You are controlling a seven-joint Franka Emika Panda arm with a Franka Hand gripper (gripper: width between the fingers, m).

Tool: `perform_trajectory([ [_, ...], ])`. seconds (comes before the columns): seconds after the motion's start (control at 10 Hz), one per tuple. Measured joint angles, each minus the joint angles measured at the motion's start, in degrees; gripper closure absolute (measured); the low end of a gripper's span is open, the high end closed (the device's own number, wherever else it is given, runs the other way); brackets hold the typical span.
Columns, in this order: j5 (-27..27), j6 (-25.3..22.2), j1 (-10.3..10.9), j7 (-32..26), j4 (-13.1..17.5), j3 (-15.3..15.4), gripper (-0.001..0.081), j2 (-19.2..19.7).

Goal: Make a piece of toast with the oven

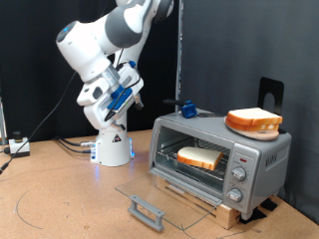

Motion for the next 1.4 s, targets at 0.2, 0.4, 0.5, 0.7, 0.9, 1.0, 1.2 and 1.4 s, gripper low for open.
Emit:
perform_trajectory([
  [0.2,-4.18,-0.27,-2.58,3.8,2.72,0.61,-0.0001,5.73],
  [0.4,-10.42,0.2,-4.56,6.59,6.45,1.53,-0.0001,12.12],
  [0.5,-12.37,1.94,-5.06,6.75,7.68,1.61,-0.0001,14.82],
  [0.7,-16.7,5.91,-5.57,7.04,9.72,1.76,-0.0001,20.04],
  [0.9,-20.63,7.46,-5.65,7.3,12.2,1.79,-0.0001,25.44],
  [1.0,-21.4,7.45,-5.63,7.35,13.18,1.79,-0.0001,27.46],
  [1.2,-21.78,7.33,-5.54,7.35,13.96,1.81,-0.0001,28.85],
  [1.4,-22.46,5.31,-5.53,8.51,13.94,1.8,-0.0001,30.01],
])
